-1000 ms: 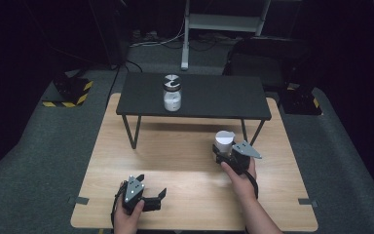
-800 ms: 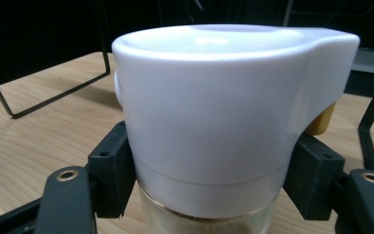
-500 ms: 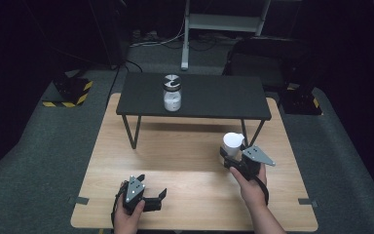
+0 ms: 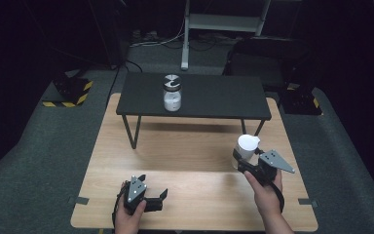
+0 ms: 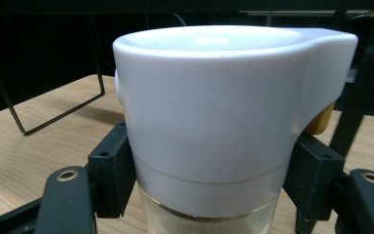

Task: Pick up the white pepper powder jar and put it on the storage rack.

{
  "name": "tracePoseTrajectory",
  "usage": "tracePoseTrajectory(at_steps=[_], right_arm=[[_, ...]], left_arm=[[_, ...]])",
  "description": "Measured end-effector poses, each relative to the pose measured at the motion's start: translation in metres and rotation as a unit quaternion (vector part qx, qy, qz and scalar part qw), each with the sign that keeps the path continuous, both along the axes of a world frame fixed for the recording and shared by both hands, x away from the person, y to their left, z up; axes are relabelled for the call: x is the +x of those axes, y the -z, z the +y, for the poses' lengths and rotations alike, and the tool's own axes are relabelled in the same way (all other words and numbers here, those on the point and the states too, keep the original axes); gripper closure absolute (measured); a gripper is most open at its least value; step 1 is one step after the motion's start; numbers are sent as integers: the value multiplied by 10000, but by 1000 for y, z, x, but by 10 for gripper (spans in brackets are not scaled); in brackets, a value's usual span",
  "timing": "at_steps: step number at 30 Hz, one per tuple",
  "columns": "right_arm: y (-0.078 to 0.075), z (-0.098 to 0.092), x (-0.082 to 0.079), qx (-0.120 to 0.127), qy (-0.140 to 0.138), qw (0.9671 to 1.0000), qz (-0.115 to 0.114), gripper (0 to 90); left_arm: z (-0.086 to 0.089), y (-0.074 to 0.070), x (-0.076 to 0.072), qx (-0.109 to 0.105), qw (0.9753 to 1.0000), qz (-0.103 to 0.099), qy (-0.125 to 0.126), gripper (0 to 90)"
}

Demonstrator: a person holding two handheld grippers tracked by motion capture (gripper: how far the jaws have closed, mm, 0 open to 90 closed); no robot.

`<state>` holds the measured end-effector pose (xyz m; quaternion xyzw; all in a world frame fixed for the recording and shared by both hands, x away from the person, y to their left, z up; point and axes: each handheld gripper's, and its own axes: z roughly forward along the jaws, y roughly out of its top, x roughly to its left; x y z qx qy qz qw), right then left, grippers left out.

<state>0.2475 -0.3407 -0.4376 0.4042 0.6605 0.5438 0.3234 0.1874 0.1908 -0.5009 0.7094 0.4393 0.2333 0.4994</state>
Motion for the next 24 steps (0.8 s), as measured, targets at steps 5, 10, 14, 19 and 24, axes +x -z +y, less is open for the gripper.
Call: tracePoseTrajectory(at_steps=[5,10,14,19,24], right_arm=[[-2,-6,-6,81,35,9999,-55,310],[-7,-8,-10,67,36,9999,-80,310],[-11,-10,-11,85,63,9999,-97,310],[-19,-13,-12,85,93,9998,-132,310],[-27,-14,-12,80,108,9997,-189,310]], left_arm=[[0,0,1,10,10000,13,31,5],[0,-1,1,25,10000,12,39,5],[-1,-1,1,57,10000,7,47,5],[-2,-1,1,70,10000,12,69,5],[-1,-1,1,58,10000,15,64,5]])
